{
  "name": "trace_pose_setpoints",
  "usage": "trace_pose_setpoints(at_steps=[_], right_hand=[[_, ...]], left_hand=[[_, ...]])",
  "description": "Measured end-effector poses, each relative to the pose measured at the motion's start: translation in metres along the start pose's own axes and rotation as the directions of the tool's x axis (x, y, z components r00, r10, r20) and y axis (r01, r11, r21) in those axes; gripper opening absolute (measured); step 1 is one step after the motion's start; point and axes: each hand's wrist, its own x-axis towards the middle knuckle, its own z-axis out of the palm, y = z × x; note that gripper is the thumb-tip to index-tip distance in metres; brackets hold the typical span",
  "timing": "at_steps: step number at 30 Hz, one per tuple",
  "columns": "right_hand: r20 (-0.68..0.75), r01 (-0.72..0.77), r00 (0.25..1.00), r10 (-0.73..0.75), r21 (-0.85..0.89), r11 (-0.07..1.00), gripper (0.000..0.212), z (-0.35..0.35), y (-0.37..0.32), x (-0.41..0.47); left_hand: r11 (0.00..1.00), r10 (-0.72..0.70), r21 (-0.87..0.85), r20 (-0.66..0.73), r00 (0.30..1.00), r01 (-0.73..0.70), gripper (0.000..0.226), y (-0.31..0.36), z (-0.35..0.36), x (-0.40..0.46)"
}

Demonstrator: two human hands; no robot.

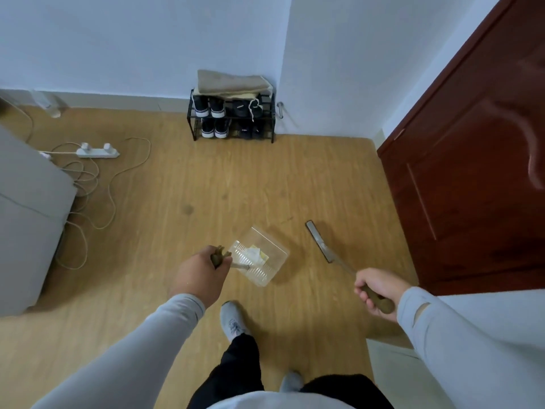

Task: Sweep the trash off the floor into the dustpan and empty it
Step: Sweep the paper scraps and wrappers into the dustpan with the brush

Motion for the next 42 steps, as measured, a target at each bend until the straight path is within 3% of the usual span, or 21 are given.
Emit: trace_pose_setpoints(at_steps=[7,23,25,30,33,37,42], right_hand=[[-0.057,-0.046,0.997,0.045,-0.007,0.999,0.021,0.025,-0.073,0.022],[-0.117,0.217,0.962,-0.246,-0.214,0.952,0.012,0.039,-0.278,0.191],[-0.100,0.208,0.965,-0.243,-0.275,0.939,0.020,0.045,-0.296,0.221],[-0.021,0.137,0.981,-0.193,-0.626,0.768,0.041,0.074,-0.287,0.242],[-0.016,0.102,0.990,-0.141,-0.611,0.785,0.057,0.090,-0.259,0.225],[-0.002,0.046,0.998,-0.065,-0.680,0.731,0.065,0.102,-0.234,0.192],[-0.015,0.016,0.999,-0.035,-0.655,0.755,0.059,0.097,-0.226,0.161]], left_hand=[[0.999,-0.003,-0.036,0.061,0.998,0.005,0.024,0.014,-0.019,0.088],[0.998,-0.046,0.055,0.039,0.998,0.044,0.026,0.097,0.008,0.273],[0.997,-0.047,0.065,0.054,0.997,0.043,0.025,0.105,0.017,0.300],[0.989,-0.024,0.150,0.102,0.994,0.009,0.023,0.104,0.034,0.341],[0.973,0.003,0.228,0.146,0.989,-0.037,0.021,0.099,0.030,0.354],[0.977,0.006,0.209,0.176,0.984,-0.043,0.023,0.080,0.016,0.369],[0.969,0.062,0.217,0.238,0.969,-0.115,0.025,0.065,0.001,0.378]])
